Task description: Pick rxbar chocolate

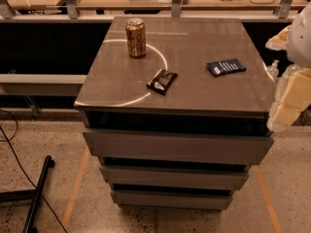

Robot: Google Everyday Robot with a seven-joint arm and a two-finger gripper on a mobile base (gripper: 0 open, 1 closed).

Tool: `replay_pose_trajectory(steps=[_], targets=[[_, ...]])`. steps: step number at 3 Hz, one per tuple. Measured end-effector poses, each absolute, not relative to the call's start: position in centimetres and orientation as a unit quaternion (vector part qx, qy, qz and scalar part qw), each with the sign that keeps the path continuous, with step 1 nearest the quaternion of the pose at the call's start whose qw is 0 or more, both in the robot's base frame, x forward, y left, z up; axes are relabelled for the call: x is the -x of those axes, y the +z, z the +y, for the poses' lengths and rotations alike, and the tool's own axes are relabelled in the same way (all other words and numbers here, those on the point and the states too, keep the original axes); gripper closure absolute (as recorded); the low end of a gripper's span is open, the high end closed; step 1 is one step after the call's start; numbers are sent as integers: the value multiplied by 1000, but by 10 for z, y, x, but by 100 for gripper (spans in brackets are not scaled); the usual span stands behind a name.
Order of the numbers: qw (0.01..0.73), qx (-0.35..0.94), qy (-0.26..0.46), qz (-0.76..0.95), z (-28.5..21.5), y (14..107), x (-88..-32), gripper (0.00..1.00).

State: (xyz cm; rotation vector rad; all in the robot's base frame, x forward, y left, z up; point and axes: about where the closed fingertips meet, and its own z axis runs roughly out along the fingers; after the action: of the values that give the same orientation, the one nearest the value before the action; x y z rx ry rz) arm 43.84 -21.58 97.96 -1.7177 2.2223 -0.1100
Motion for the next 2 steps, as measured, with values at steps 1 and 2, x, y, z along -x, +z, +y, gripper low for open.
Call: replay_pose_trajectory(steps=[1, 2], targets=[[166, 603, -39, 779, -215, 980, -439, 0], [166, 635, -50, 752, -204, 977, -459, 0]])
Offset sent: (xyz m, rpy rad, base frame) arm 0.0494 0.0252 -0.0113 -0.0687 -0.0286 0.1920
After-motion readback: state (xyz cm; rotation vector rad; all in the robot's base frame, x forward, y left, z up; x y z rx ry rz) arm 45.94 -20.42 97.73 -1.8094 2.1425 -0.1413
